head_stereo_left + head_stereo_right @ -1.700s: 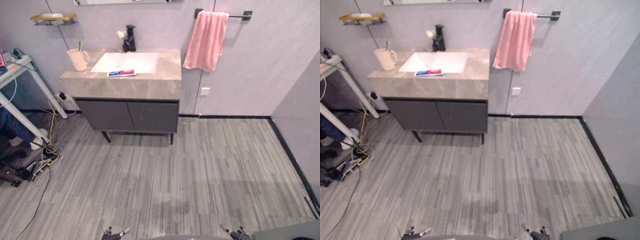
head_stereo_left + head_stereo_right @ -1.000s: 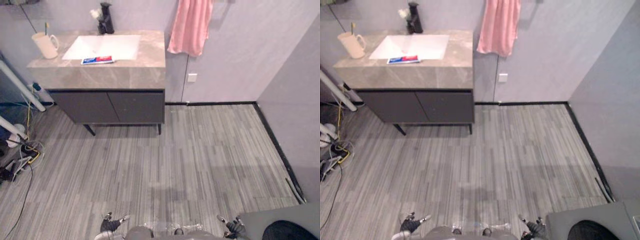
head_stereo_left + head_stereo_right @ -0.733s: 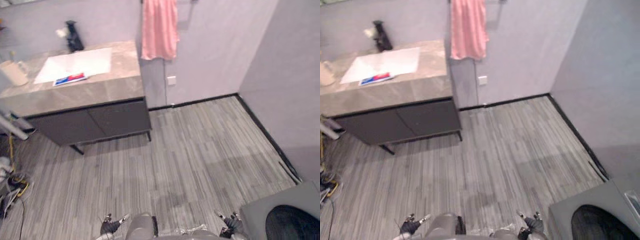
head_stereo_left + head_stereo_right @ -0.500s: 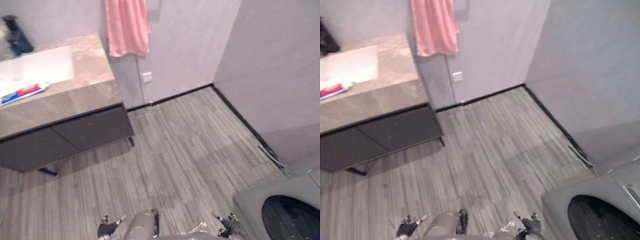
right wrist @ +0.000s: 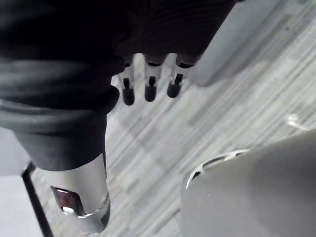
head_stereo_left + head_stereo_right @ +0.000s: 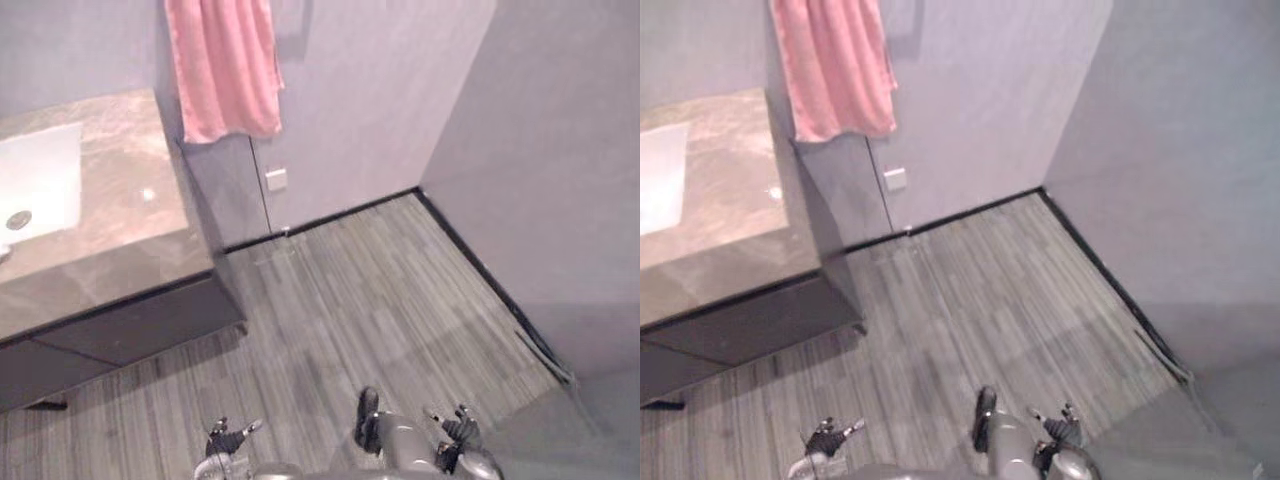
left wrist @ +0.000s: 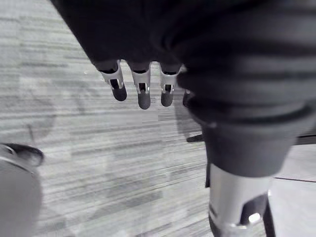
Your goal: Organize washtable
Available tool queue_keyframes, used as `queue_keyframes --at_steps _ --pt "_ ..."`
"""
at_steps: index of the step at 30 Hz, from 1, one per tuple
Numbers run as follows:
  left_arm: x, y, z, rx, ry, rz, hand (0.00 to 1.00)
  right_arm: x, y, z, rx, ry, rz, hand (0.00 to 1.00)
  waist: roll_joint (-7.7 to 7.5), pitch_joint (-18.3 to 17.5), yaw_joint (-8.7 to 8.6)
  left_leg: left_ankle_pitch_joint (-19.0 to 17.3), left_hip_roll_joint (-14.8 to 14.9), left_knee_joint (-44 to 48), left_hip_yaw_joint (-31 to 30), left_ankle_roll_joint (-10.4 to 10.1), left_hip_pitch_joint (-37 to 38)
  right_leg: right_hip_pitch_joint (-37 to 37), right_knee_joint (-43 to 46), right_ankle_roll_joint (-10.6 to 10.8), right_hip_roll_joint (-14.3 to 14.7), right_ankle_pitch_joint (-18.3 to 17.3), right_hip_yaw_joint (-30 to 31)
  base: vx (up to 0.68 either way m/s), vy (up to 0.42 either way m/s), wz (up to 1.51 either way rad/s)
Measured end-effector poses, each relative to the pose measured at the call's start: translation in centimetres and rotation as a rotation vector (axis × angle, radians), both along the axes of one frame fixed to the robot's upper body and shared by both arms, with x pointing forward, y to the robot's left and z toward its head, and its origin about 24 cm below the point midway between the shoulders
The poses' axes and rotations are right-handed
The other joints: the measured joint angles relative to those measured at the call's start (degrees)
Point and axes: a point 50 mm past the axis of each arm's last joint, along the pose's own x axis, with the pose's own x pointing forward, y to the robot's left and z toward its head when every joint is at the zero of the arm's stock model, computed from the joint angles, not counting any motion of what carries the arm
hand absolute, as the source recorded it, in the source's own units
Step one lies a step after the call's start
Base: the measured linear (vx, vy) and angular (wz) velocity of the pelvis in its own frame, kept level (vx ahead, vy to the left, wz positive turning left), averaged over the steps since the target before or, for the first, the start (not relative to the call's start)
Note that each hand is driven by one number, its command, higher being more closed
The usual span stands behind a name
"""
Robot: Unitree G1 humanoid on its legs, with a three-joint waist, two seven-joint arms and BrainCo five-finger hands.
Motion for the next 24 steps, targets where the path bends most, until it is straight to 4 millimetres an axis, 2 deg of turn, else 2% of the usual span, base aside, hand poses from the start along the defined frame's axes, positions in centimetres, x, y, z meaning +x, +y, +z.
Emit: queue_keyframes --at_steps 1,2,3,5,6,8,10,11,12,13,14,15,16,17,18,19,20,21,22,23,24 --pt "0.3 -0.4 0.0 -0.013 -0.010 0.001 0.00 0.0 0.0 0.0 0.000 -0.004 -0.002 0.00 0.13 0.0 -0.20 1.0 0.1 3.9 -0.9 -0.4 -1.7 0.8 0.3 0.1 -0.2 -1.7 -0.4 0.48 -0.283 0.45" --pt "0.7 -1.2 0.2 -0.039 -0.033 0.012 0.00 0.1 -0.4 0.1 -0.011 -0.005 0.000 0.00 1.08 0.4 -0.26 3.6 0.4 16.3 -2.4 0.2 -6.7 3.1 0.0 -0.4 0.3 -4.4 -1.0 0.47 -0.289 0.28" --pt "0.6 -1.3 0.2 -0.055 -0.040 0.039 0.00 0.3 -0.8 0.2 -0.022 -0.009 0.001 0.00 1.70 1.3 0.40 7.8 2.7 30.8 -2.6 0.4 -13.0 6.9 -1.3 -1.2 1.5 -5.9 -1.0 0.46 -0.267 0.13" --pt "0.8 -1.1 0.3 -0.045 -0.054 0.041 0.00 0.3 -0.6 0.2 -0.014 -0.006 -0.005 0.00 2.24 1.8 0.49 6.9 5.8 43.9 -0.7 0.1 -19.1 13.7 -4.9 -2.2 3.3 -6.9 -0.7 0.43 -0.196 -0.12" --pt "1.1 -0.9 0.5 -0.039 -0.068 0.037 0.00 0.5 0.0 0.1 0.002 -0.010 -0.005 0.00 1.38 2.2 0.56 6.5 6.1 45.2 1.5 0.7 -22.1 17.9 -7.2 -2.1 3.3 -7.9 -0.2 0.44 -0.208 -0.17" --pt "1.4 -0.9 0.7 -0.034 -0.084 0.021 0.00 0.8 0.4 0.1 0.016 -0.015 -0.006 0.00 1.03 2.3 0.76 5.7 5.7 39.0 4.5 2.1 -25.6 22.2 -10.1 -1.5 3.2 -8.8 0.3 0.31 -0.145 -0.12" --pt "1.7 -1.0 0.9 -0.029 -0.096 -0.007 0.00 0.6 0.4 -0.1 0.019 0.004 -0.004 0.00 1.09 2.3 1.95 5.6 2.7 19.8 8.0 2.5 -26.2 25.2 -12.3 -0.2 2.7 -9.7 1.4 0.35 -0.036 -0.18" --pt "1.8 -1.1 0.9 -0.030 -0.103 -0.008 0.00 0.6 0.5 -0.2 0.023 0.010 -0.002 0.00 1.16 2.3 2.00 6.0 1.6 12.5 9.3 2.4 -27.0 26.3 -13.4 0.2 2.7 -10.1 1.7 0.36 0.028 -0.14" --pt "1.8 -1.0 0.9 -0.031 -0.104 -0.006 0.00 0.6 0.5 -0.2 0.024 0.014 -0.002 0.00 1.17 2.3 2.00 7.6 0.3 5.1 10.8 2.1 -27.1 27.5 -14.5 0.6 2.8 -10.4 1.9 0.40 0.080 -0.08" --pt "1.8 -1.1 0.9 -0.031 -0.104 -0.014 0.00 0.5 0.5 -0.3 0.023 0.023 0.000 0.00 1.29 2.3 2.21 11.5 -1.0 -3.0 12.0 2.4 -26.9 29.3 -16.1 1.4 3.0 -10.9 2.3 0.35 0.098 -0.23" --pt "1.9 -1.0 0.9 -0.029 -0.106 -0.021 0.00 0.3 0.3 -0.4 0.020 0.035 0.002 0.00 1.15 2.2 3.10 15.7 -1.1 -4.4 13.2 3.0 -26.2 30.4 -17.1 2.0 3.0 -11.2 3.4 0.35 0.123 -0.35" --pt "2.1 -1.0 1.0 -0.027 -0.110 -0.028 0.00 0.2 0.5 -0.5 0.023 0.042 0.007 0.00 0.81 2.2 3.54 18.1 -1.2 -5.0 14.2 4.0 -25.4 31.2 -17.6 2.6 2.6 -11.6 4.2 0.40 0.156 -0.43" --pt "2.2 -0.9 1.0 -0.024 -0.108 -0.035 0.00 0.2 0.9 -0.6 0.032 0.046 0.018 0.00 0.36 1.8 3.70 20.1 -2.7 -6.3 15.3 8.3 -24.4 32.0 -17.5 4.2 1.1 -12.5 5.3 0.60 0.225 -0.30" --pt "2.1 -0.7 0.9 -0.020 -0.100 -0.038 0.00 0.2 0.8 -0.6 0.031 0.049 0.016 0.00 -0.73 1.8 3.14 19.0 -4.5 -6.7 15.4 10.4 -23.7 31.7 -16.2 4.9 -0.6 -12.6 6.6 0.60 0.228 -0.14" --pt "2.1 -0.7 0.9 -0.021 -0.098 -0.038 0.00 -0.1 0.7 -0.7 0.029 0.056 0.016 0.00 -0.85 1.7 3.09 17.9 -5.2 -6.0 15.4 11.4 -23.2 30.3 -13.0 5.6 -1.5 -13.0 7.9 0.59 0.238 0.11" --pt "2.1 -0.6 0.9 -0.020 -0.096 -0.035 0.00 -0.3 0.6 -0.7 0.028 0.058 0.013 0.00 -0.83 1.7 3.24 16.6 -6.0 -5.5 14.8 12.1 -22.2 28.1 -5.7 6.4 -1.9 -13.4 9.4 0.48 0.210 0.25" --pt "2.0 -0.6 0.8 -0.020 -0.092 -0.038 0.00 -0.5 0.6 -0.8 0.027 0.065 0.013 0.00 -0.85 1.7 3.14 15.8 -6.5 -5.5 13.8 12.3 -21.2 26.3 -0.2 8.6 -2.0 -13.2 9.9 0.57 0.250 0.61" --pt "1.9 -0.5 0.8 -0.016 -0.083 -0.045 0.00 -0.7 0.4 -0.8 0.022 0.070 0.008 0.00 -1.00 1.8 2.45 13.7 -7.9 -6.4 10.7 12.5 -18.1 22.9 12.0 13.2 -2.7 -10.4 10.3 0.46 0.189 0.78" --pt "1.8 -0.5 0.7 -0.015 -0.078 -0.052 0.00 -0.9 0.3 -0.8 0.021 0.074 0.006 0.00 -1.38 2.0 1.72 13.1 -8.7 -6.8 8.9 12.7 -16.2 21.2 18.3 16.0 -3.2 -9.4 10.2 0.45 0.136 1.29" --pt "1.7 -0.4 0.6 -0.009 -0.058 -0.072 0.00 -1.5 0.2 -1.0 0.023 0.083 -0.013 0.00 -1.67 2.3 1.09 11.8 -9.7 -7.3 6.1 12.7 -12.7 18.9 25.6 13.4 -3.7 -12.4 10.1 0.44 0.065 1.30" --pt "1.7 -0.4 0.5 -0.008 -0.052 -0.075 0.00 -1.6 0.2 -0.9 0.021 0.079 -0.014 0.00 -1.70 2.3 1.55 11.0 -10.3 -8.4 4.0 12.5 -9.4 15.9 28.0 11.9 -4.4 -14.8 9.2 0.43 0.032 1.20"
